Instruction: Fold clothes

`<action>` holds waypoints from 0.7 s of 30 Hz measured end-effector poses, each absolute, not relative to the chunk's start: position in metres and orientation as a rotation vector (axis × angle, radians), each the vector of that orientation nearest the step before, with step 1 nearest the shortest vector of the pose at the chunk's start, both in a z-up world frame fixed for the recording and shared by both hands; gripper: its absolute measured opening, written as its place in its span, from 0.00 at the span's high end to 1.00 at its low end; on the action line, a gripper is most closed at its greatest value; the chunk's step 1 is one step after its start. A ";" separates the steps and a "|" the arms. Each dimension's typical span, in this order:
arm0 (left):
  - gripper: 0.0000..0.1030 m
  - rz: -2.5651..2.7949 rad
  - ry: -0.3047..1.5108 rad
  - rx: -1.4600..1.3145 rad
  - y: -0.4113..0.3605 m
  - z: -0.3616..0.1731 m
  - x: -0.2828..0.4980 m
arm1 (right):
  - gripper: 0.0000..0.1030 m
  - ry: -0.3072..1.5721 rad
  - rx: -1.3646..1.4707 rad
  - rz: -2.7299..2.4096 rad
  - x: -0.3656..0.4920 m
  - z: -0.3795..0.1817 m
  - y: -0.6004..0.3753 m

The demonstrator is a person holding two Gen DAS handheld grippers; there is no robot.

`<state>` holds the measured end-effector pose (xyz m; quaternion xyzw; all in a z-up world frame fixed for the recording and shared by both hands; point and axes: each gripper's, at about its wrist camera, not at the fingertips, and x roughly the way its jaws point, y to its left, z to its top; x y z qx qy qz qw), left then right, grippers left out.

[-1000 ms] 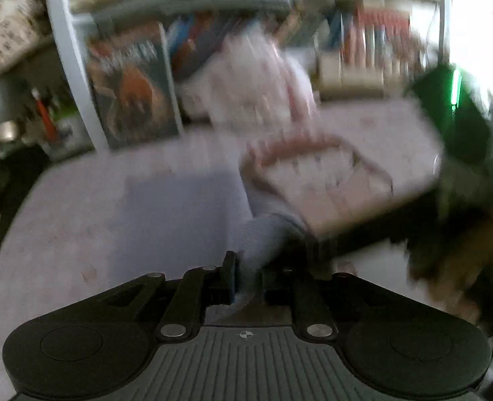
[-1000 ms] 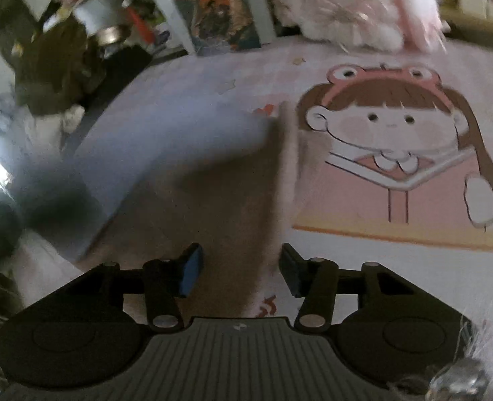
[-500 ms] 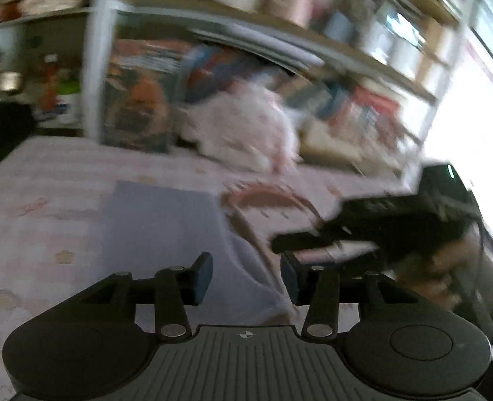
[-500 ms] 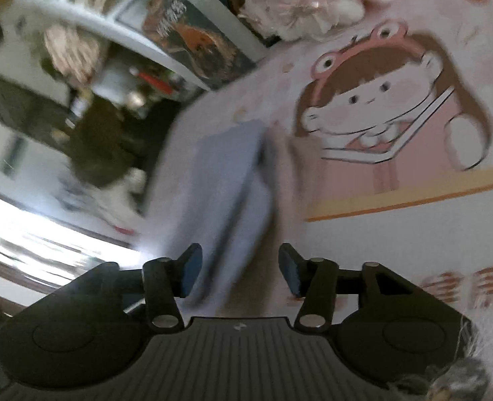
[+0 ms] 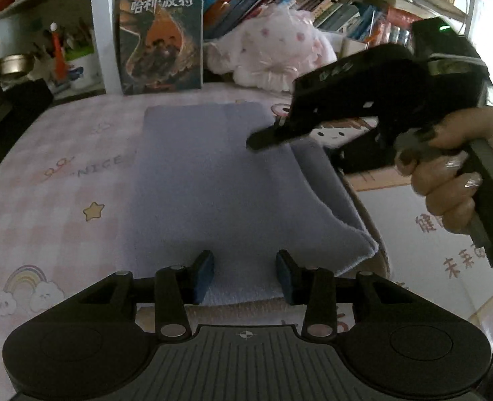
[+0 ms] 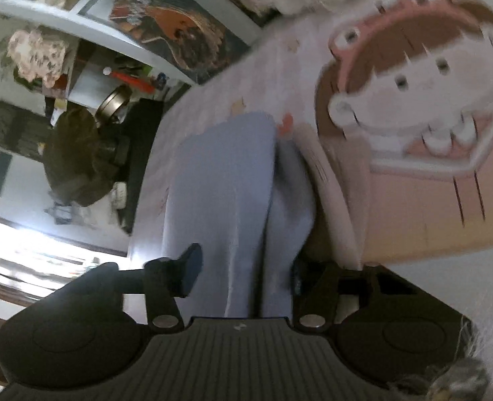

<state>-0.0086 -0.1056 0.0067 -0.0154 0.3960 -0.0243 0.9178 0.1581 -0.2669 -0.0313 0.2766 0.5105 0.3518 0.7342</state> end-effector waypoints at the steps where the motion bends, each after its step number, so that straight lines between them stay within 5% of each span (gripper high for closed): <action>1: 0.62 -0.057 0.822 -0.027 -0.106 0.005 -0.010 | 0.67 1.070 0.615 0.806 0.156 -0.027 -0.268; 6: 0.62 -0.069 0.830 0.003 -0.110 0.000 -0.015 | 0.67 0.801 0.675 0.827 0.140 -0.004 -0.298; 18: 0.59 -0.071 0.829 -0.029 -0.104 0.000 -0.012 | 0.59 1.008 0.290 0.821 0.110 0.003 -0.268; 19: 0.59 -0.068 0.830 -0.031 -0.104 0.000 -0.011 | 0.62 1.034 0.263 0.822 0.105 -0.002 -0.263; 21: 0.59 -0.061 0.831 -0.043 -0.104 0.000 -0.010 | 0.86 1.060 0.217 0.833 0.095 -0.008 -0.257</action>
